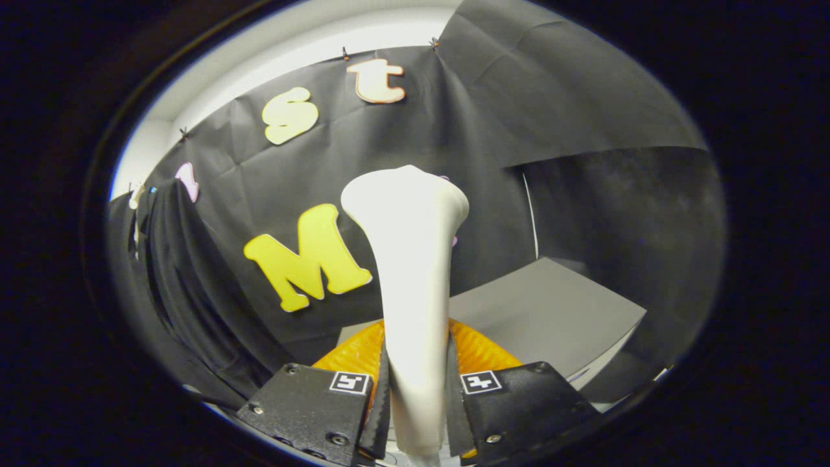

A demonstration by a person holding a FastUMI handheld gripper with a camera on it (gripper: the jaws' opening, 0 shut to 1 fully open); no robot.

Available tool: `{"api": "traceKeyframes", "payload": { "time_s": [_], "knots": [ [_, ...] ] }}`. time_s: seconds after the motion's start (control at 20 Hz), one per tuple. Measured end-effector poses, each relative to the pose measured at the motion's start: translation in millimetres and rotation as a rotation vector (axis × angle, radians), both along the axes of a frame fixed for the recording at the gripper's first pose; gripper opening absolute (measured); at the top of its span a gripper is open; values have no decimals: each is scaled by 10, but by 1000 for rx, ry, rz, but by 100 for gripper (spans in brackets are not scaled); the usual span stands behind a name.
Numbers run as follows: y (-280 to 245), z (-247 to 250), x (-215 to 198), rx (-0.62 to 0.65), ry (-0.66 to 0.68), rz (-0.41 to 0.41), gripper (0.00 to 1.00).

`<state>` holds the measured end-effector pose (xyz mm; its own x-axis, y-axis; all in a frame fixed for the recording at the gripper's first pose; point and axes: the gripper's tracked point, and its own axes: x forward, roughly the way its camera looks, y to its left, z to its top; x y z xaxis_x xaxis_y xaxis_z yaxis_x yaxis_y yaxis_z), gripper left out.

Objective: Iron the clothes twice with a garment steamer, once on the left side and once on the right side.

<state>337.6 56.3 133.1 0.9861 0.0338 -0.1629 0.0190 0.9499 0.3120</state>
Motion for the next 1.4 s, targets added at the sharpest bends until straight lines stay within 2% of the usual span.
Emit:
{"api": "traceKeyframes", "payload": {
  "time_s": [0.35,0.75,0.95,1.15,1.4],
  "knots": [
    [707,384,-697,-87,-141,28,38],
    [1724,600,-1381,-82,-228,95,38],
    [2147,752,-1684,-125,-303,87,38],
    [2550,1039,-1764,-186,-410,94,38],
    [3067,1305,-1639,-235,-523,132,38]
  ]
}}
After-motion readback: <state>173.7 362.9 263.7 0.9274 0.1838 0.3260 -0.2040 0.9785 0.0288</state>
